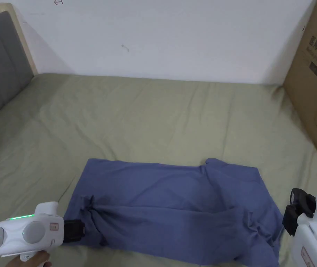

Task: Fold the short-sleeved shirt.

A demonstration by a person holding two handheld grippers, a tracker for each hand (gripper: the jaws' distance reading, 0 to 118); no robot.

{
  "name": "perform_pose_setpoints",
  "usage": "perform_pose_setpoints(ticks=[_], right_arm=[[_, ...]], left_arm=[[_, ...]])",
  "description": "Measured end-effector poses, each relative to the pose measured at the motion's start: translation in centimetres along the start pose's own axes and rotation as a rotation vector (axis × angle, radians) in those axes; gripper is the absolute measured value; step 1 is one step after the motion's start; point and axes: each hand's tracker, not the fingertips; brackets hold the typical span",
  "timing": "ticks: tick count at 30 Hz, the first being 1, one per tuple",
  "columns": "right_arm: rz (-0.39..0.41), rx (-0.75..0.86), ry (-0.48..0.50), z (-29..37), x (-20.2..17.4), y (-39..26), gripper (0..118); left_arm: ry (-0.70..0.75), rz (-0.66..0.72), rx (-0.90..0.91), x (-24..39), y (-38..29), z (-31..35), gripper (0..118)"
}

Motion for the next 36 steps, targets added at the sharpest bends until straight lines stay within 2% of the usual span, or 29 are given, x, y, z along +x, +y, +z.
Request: perform_pose_setpoints(ticks=[1, 2, 4, 6, 8, 11, 14, 15, 18, 19, 24, 25, 26, 27, 29, 30, 36], right_arm=[[0.003, -0.008, -0.002, -0.1, 0.1, -0.2, 0], [0.003, -0.013, -0.001, -0.2, 0.1, -0.3, 0], [0.0, -0.024, -0.002, -0.4, 0.1, -0.5, 0], [0.001, -0.032, -0.007, -0.5, 0.3, -0.7, 0], [-0.001, -0.044, -0.012, -0.9, 0.5, -1.0, 0], [-0.03, -0.147, 0.002, -2.7, 1.2, -2.3, 1], [-0.066, -0.309, 0.013, -5.2, 2.0, -5.4, 13], [-0.074, -0.363, 0.021, -6.2, 2.3, -6.6, 37], [-0.101, -0.469, -0.001, -8.1, 2.6, -10.7, 95], [-0.109, -0.511, 0.008, -8.7, 2.6, -11.7, 100], [-0.092, -0.577, 0.033, -9.4, 2.8, -14.8, 98], [-0.082, -0.584, 0.043, -9.6, 2.8, -15.2, 89], [-0.088, -0.584, 0.06, -9.8, 2.9, -15.5, 68], [-0.093, -0.588, 0.067, -10.0, 2.8, -15.6, 40], [-0.123, -0.592, 0.141, -10.1, 2.9, -15.7, 16], [-0.116, -0.579, 0.137, -9.7, 2.8, -15.5, 7], [-0.117, -0.506, 0.138, -6.3, 3.4, -12.4, 6]], left_arm=[[0.032, -0.01, -0.008, 0.3, -0.2, -0.4, 84], [0.049, -0.021, -0.013, 0.3, -0.4, -0.7, 63], [0.052, -0.066, -0.015, 0.9, -0.9, -1.0, 43], [0.051, -0.095, 0.021, 1.3, -1.2, -0.2, 6], [-0.029, -0.077, 0.033, 1.5, -1.0, 0.4, 6], [0.0, -0.096, 0.091, 1.8, -0.7, 1.8, 6], [-0.038, -0.091, 0.138, 2.0, -0.3, 3.8, 6], [-0.041, -0.094, 0.144, 2.1, -0.3, 4.3, 6], [-0.052, -0.104, 0.162, 2.3, 0.0, 5.3, 6], [-0.053, -0.105, 0.163, 2.3, 0.1, 5.4, 6], [-0.055, -0.1, 0.142, 1.9, 0.1, 4.8, 6], [-0.056, -0.095, 0.134, 1.7, 0.0, 4.6, 6], [-0.057, -0.09, 0.126, 1.7, -0.1, 4.5, 6], [-0.06, -0.083, 0.121, 1.6, -0.2, 4.4, 6], [-0.065, -0.065, 0.111, 1.2, -0.5, 4.1, 6], [-0.07, -0.053, 0.111, 0.9, -0.6, 3.9, 6], [-0.119, 0.015, 0.12, -0.7, -1.5, 5.5, 6]])
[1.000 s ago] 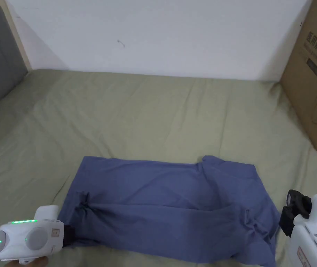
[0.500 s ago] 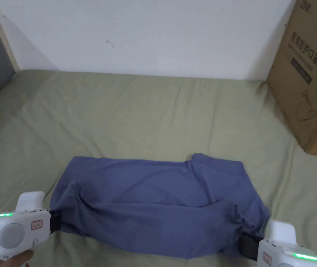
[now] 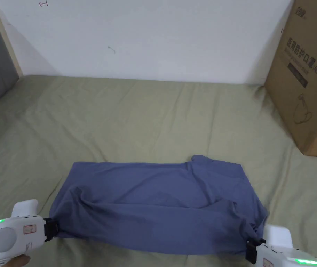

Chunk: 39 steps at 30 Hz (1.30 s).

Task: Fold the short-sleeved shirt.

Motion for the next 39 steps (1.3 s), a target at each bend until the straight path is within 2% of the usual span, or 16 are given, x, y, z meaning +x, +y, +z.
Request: perform_pose_setpoints(ticks=[8, 12, 15, 19, 20, 21, 22, 23, 24, 25, 26, 32, 39], right_arm=[[-0.077, -0.008, 0.064, 6.0, 1.8, -3.5, 6], [-0.096, -0.09, 0.044, 5.6, 1.9, -7.3, 6], [-0.142, -0.168, 0.026, 3.5, 2.1, -9.5, 6], [-0.181, -0.14, 0.011, 3.7, 1.8, -9.4, 7], [-0.181, -0.136, 0.009, 4.2, 1.6, -8.9, 14], [-0.179, -0.13, 0.006, 4.6, 1.4, -8.5, 27], [-0.171, -0.117, -0.006, 5.3, 1.2, -7.7, 41], [-0.159, -0.082, 0.0, 6.2, 1.0, -6.8, 58], [-0.148, -0.036, 0.02, 7.0, 0.8, -5.9, 88], [-0.137, 0.006, 0.037, 8.1, 0.4, -4.5, 102], [-0.115, 0.051, 0.05, 9.1, 0.0, -3.1, 106], [0.036, 0.372, 0.081, 16.1, -3.9, 4.7, 105], [0.149, 0.635, -0.025, 19.9, -8.2, 8.1, 103]], left_arm=[[-0.002, -0.005, -0.023, -1.9, -5.1, 5.1, 6], [0.035, 0.004, -0.093, -3.2, -9.2, 4.5, 6], [0.052, 0.026, -0.117, -3.9, -11.3, 2.8, 6], [0.096, 0.061, -0.102, -3.3, -11.2, 2.6, 6], [0.09, 0.066, -0.12, -3.1, -10.9, 2.7, 8], [0.086, 0.069, -0.122, -3.0, -10.7, 3.0, 13], [0.064, 0.101, -0.132, -2.8, -10.3, 3.6, 22], [0.036, 0.128, -0.132, -2.6, -9.8, 4.3, 40], [0.002, 0.139, -0.102, -2.2, -9.2, 5.1, 65], [-0.024, 0.147, -0.058, -1.5, -8.6, 6.2, 76], [-0.055, 0.128, 0.013, -0.6, -7.7, 7.6, 82], [-0.095, -0.071, 0.352, 6.1, -2.5, 15.4, 89], [-0.041, -0.222, 0.634, 12.2, -0.3, 19.7, 89]])
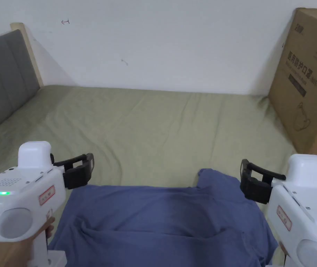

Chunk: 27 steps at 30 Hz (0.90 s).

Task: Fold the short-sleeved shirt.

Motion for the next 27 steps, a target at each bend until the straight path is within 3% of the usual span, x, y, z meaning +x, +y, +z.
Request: perform_pose_setpoints(ticks=[2, 3, 4, 5, 6, 8, 15, 24, 27], right_arm=[[0.028, 0.056, -0.026, 0.4, -0.9, 0.4, 90], [0.035, 0.068, -0.041, 0.5, -1.2, 0.5, 65], [0.045, 0.085, -0.057, 0.5, -1.5, 0.4, 41], [0.045, 0.081, -0.051, 0.5, -1.7, 0.4, 9], [0.04, 0.076, -0.049, 0.4, -1.9, 0.2, 0], [0.016, 0.078, -0.025, 0.2, -1.7, 0.2, 0], [0.014, 0.052, -0.02, -1.1, -1.3, -0.3, 0], [0.027, -0.008, -0.024, -5.2, -0.8, -1.5, 0], [0.033, -0.038, -0.033, -7.0, -0.4, -2.2, 0]], left_arm=[[0.016, -0.037, 0.065, 1.2, 0.1, 0.2, 86], [0.013, -0.052, 0.088, 1.2, -0.2, -0.1, 76], [-0.007, -0.061, 0.115, 1.5, -0.4, 0.0, 56], [-0.018, -0.056, 0.108, 1.9, -0.6, -0.1, 22], [-0.017, -0.049, 0.099, 2.2, -0.7, -0.3, 0], [-0.07, -0.022, 0.083, 2.2, -0.5, -0.5, 0], [-0.036, -0.066, 0.01, 1.7, -1.4, -3.1, 0], [0.009, 0.03, -0.346, -5.0, -2.8, -16.3, 0], [0.025, 0.085, -0.491, -7.4, -4.0, -21.6, 14]])
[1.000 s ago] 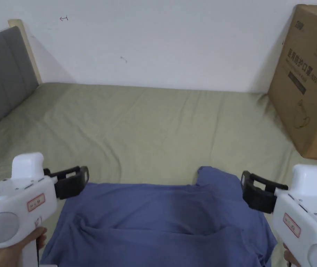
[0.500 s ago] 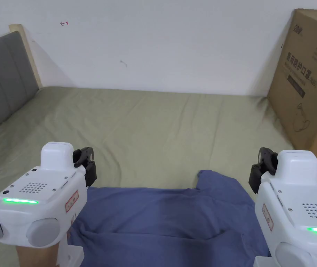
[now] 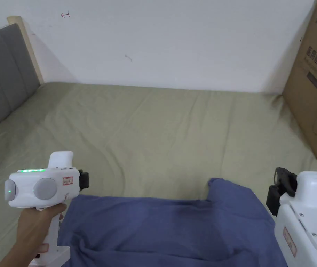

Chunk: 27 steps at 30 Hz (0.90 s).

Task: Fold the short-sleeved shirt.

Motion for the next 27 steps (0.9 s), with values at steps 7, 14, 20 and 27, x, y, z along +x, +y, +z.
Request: perform_pose_setpoints(ticks=[7, 14, 20, 27], right_arm=[[0.004, -0.094, -0.021, -4.3, 0.8, -2.0, 0], [0.014, -0.17, -0.044, -7.0, 1.8, -4.0, 0], [-0.021, -0.248, -0.027, -9.7, 3.8, -5.8, 0], [-0.032, -0.458, -0.037, -18.1, 6.5, -8.6, 98]], left_arm=[[0.139, -0.007, -0.195, -2.9, 0.2, -9.8, 98], [0.156, -0.047, -0.302, -3.2, -2.3, -14.4, 69], [0.068, -0.037, -0.227, -2.5, -3.2, -13.2, 3], [-0.05, -0.012, -0.087, -2.1, -2.1, -7.5, 3]])
